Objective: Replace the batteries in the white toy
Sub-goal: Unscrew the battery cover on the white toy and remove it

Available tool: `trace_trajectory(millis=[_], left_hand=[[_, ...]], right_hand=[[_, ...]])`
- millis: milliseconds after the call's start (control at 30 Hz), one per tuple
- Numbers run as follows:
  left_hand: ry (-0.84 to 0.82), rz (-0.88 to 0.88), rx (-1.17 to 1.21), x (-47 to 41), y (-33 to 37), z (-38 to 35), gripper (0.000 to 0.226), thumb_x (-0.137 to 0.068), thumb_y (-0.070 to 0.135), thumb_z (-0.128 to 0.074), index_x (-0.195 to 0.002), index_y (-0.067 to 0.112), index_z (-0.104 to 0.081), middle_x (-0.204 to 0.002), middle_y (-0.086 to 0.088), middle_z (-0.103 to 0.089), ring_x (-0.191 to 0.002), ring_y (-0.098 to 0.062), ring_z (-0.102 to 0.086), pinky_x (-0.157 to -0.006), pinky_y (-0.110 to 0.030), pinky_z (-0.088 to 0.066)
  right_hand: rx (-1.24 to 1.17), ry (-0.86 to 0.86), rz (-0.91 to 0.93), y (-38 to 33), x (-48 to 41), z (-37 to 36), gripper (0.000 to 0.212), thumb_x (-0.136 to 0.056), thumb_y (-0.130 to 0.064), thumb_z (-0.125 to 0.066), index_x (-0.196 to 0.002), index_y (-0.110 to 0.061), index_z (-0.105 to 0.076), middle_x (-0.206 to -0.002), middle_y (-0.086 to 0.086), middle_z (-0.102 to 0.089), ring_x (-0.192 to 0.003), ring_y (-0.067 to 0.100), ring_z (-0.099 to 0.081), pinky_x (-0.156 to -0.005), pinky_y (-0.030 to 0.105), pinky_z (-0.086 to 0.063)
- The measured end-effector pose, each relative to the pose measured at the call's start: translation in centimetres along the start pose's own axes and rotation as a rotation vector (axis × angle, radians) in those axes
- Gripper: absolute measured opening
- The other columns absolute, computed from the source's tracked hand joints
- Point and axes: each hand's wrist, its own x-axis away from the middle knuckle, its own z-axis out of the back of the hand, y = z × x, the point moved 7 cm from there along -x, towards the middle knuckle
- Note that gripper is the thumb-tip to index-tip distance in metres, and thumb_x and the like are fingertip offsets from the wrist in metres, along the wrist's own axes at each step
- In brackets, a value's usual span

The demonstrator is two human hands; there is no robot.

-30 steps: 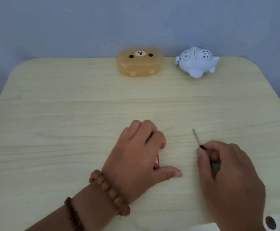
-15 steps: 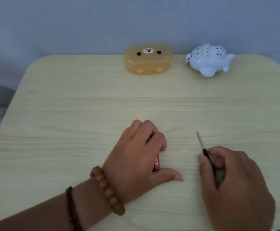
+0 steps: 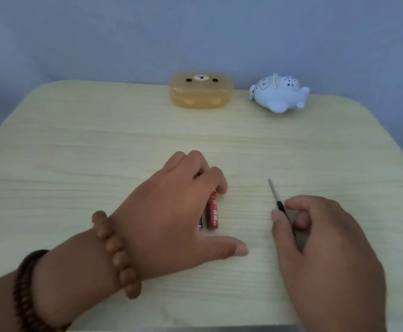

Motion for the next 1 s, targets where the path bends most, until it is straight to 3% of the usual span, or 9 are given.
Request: trace_trajectory(millis=[133,300,400,467,567,833,933,1000], left_hand=[[-0.116,-0.08,0.013,1.2,-0.7,0.8,0.093,-0.06,0.092,-0.053,-0.136,0.044,-0.029,-0.125,0.03,-0.03,-0.116,0.006,-0.032,-0.088,-0.014,-0.039],[-0.145,-0.147,-0.052,1.6,-1.6,-0.2,0.084,-0.073,0.084,-0.049,-0.143,0.047,-0.023,-0.13,0.025,-0.031,-0.118,0.001,-0.032,-0.096,-0.016,-0.036],[-0.117,-0.208,-0.174,0.7,-1.2,-0.2,0.062,-0.083,0.078,-0.045,-0.133,0.041,-0.041,-0.126,0.014,-0.038,-0.109,-0.006,-0.039,-0.086,-0.023,-0.048],[-0.097,-0.209,-0.147,0.3,-0.8,-0.2,0.052,-0.085,0.073,-0.048,-0.12,0.034,-0.048,-0.119,0.012,-0.04,-0.103,-0.007,-0.041,-0.079,-0.031,-0.053],[-0.06,-0.217,-0.082,0.6,-0.7,-0.4,0.047,-0.085,0.073,-0.049,-0.108,0.032,-0.052,-0.111,0.015,-0.04,-0.097,-0.004,-0.042,-0.072,-0.029,-0.054],[-0.091,-0.22,0.02,1.5,-1.1,-0.4,0.045,-0.082,0.075,-0.055,-0.11,0.039,-0.052,-0.113,0.025,-0.037,-0.105,0.0,-0.041,-0.081,-0.019,-0.047],[-0.112,-0.223,0.027,1.6,-1.0,-0.1,0.045,-0.082,0.075,-0.056,-0.11,0.04,-0.051,-0.114,0.025,-0.038,-0.106,-0.001,-0.042,-0.083,-0.02,-0.047],[-0.125,-0.218,0.033,1.6,-1.0,-0.1,0.046,-0.081,0.077,-0.055,-0.111,0.042,-0.049,-0.114,0.025,-0.037,-0.106,-0.001,-0.041,-0.084,-0.021,-0.047]], right_hand=[[0.018,-0.042,-0.003,-0.4,-0.1,0.3,0.018,-0.082,-0.037,-0.07,-0.094,-0.024,-0.066,-0.082,-0.004,-0.061,-0.081,0.026,-0.061,-0.058,0.035,-0.05],[0.084,-0.108,0.007,-0.8,-0.2,0.0,0.018,-0.087,-0.043,-0.064,-0.099,-0.03,-0.064,-0.087,-0.01,-0.059,-0.088,0.019,-0.059,-0.061,0.031,-0.044],[0.089,-0.129,0.002,-0.7,-0.2,0.0,0.02,-0.088,-0.043,-0.064,-0.102,-0.029,-0.065,-0.09,-0.009,-0.06,-0.091,0.019,-0.059,-0.063,0.031,-0.046],[0.094,-0.148,0.002,-0.8,-0.2,0.1,0.021,-0.089,-0.045,-0.061,-0.104,-0.032,-0.064,-0.093,-0.011,-0.06,-0.094,0.017,-0.059,-0.065,0.031,-0.048],[0.105,-0.187,0.002,-0.6,-0.2,0.1,0.022,-0.091,-0.05,-0.056,-0.107,-0.036,-0.06,-0.097,-0.014,-0.058,-0.098,0.012,-0.056,-0.069,0.03,-0.05],[0.071,-0.184,0.04,-0.3,-0.2,0.0,0.022,-0.093,-0.053,-0.053,-0.109,-0.039,-0.06,-0.099,-0.014,-0.059,-0.101,0.01,-0.054,-0.072,0.027,-0.05],[0.016,-0.211,0.04,-0.3,-0.4,-0.1,0.019,-0.09,-0.047,-0.064,-0.104,-0.034,-0.067,-0.095,-0.01,-0.065,-0.098,0.016,-0.059,-0.073,0.032,-0.052],[-0.028,-0.215,0.045,0.0,-0.6,-0.2,0.017,-0.08,-0.033,-0.08,-0.093,-0.023,-0.074,-0.084,-0.002,-0.069,-0.086,0.027,-0.065,-0.066,0.041,-0.054]])
